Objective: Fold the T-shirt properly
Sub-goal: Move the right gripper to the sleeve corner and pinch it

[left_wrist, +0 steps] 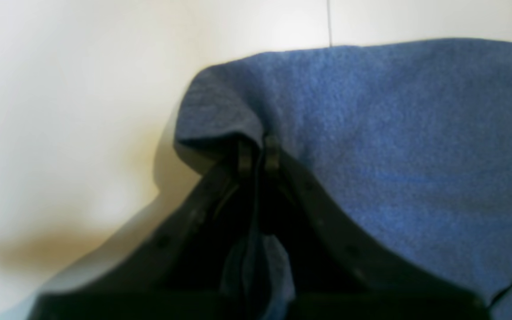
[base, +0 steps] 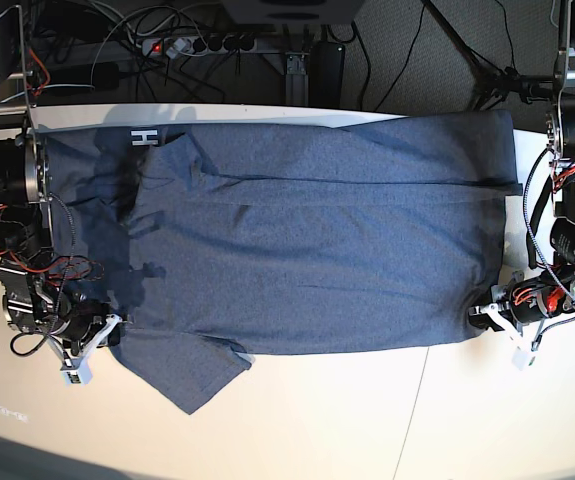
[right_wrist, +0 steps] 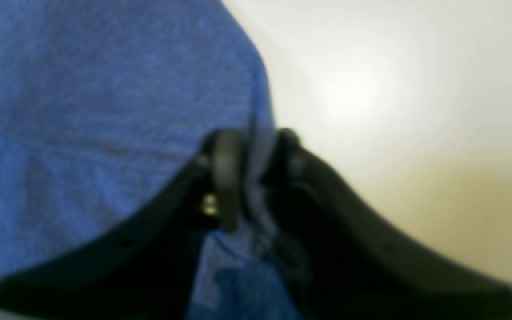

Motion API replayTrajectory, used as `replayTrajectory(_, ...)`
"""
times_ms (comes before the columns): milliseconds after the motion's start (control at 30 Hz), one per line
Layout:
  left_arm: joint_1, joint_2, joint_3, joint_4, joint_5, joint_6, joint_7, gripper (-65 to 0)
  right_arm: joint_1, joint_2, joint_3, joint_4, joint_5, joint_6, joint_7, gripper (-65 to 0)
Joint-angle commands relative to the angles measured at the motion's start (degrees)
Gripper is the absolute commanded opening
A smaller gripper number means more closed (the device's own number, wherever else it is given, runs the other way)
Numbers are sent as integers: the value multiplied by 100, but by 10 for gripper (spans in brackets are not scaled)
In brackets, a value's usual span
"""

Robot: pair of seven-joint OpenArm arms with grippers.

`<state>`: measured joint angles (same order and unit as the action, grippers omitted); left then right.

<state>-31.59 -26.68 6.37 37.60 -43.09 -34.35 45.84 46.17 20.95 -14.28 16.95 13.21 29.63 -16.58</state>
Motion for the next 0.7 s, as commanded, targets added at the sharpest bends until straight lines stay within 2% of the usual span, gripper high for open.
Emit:
replayTrajectory(0, -186, -79, -15, 81, -81, -111, -83, -650, 35, 15, -26, 61, -201, 256, -243, -610)
replayTrajectory(33, -186, -79, -15, 81, -81, -111, -83, -650, 26, 17, -26, 125, -262, 256, -227, -650)
replayTrajectory(200, -188, -81, -15, 81, -81, -109, -92, -650, -2, 17, -26, 393, -695, 254, -225, -650)
replayTrajectory(400, -251, -87, -17, 81, -85, -109, -101, -650, -2, 66, -26, 697, -699, 256, -229, -650)
replayTrajectory(567, -385, -166, -17, 81, -387, -160, 24, -650, -4, 214, -26, 1023, -588, 260, -254, -650)
replayTrajectory(667, -378, -214, -17, 81, -643, -422, 216, -650, -4, 420, -24, 1257, -162, 267, -282, -650)
